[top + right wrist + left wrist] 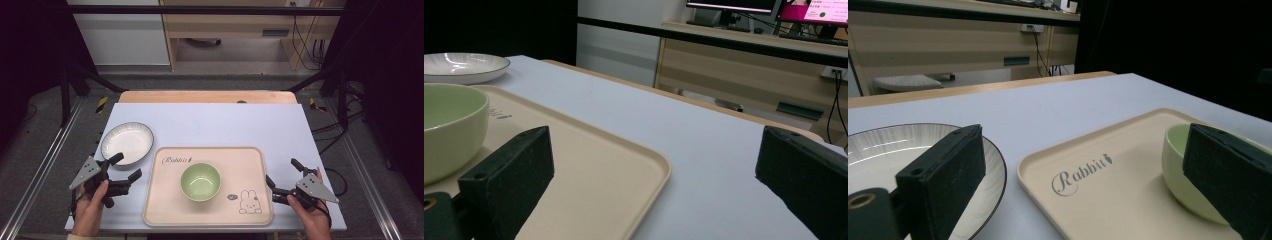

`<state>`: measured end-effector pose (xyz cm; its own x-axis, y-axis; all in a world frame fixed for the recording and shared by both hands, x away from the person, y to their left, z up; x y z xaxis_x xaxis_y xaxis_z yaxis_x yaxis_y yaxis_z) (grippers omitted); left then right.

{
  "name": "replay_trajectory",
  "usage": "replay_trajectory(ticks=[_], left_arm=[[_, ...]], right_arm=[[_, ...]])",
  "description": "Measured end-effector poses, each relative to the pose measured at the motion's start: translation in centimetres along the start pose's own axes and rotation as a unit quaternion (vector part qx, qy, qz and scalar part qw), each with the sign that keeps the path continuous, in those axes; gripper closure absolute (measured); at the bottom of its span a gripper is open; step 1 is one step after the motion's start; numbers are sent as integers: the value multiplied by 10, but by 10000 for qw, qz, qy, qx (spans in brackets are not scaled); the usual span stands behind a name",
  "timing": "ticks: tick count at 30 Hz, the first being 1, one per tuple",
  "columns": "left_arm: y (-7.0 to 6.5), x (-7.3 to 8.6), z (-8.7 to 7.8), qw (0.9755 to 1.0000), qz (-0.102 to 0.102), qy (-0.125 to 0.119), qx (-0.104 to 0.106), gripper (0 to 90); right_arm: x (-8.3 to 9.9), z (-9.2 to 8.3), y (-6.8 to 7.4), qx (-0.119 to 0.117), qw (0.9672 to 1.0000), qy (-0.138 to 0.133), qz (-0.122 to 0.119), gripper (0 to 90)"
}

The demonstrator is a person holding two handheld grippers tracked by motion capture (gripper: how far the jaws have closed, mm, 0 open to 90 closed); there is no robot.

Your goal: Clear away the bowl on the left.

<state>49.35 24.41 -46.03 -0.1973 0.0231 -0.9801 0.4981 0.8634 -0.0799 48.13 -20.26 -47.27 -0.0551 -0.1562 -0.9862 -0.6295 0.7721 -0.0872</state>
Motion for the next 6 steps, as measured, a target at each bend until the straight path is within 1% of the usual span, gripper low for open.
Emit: replay_trajectory(ticks=[2, 4, 6], left_arm=[[0, 5, 0, 10000, -80, 39, -2, 35], [1, 11, 0, 9999, -44, 133, 0, 34], [2, 13, -1, 9999, -20, 162, -38, 34]], right_arm=[[0, 0, 0, 3, 10000, -3, 7, 21], [-1, 0, 0, 2, 10000, -13, -6, 19], [-1, 0, 0, -1, 10000, -15, -6, 18]])
Point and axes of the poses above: each handheld gripper's, and its own axes: z roughly forward along the jaws, x roughly out of its underside, y roughly to its left, the point moved 10 cm from there along z, roughly forward along the jaws, and after that the axes turned 11 degrees about -x, right-handed, at the moved point
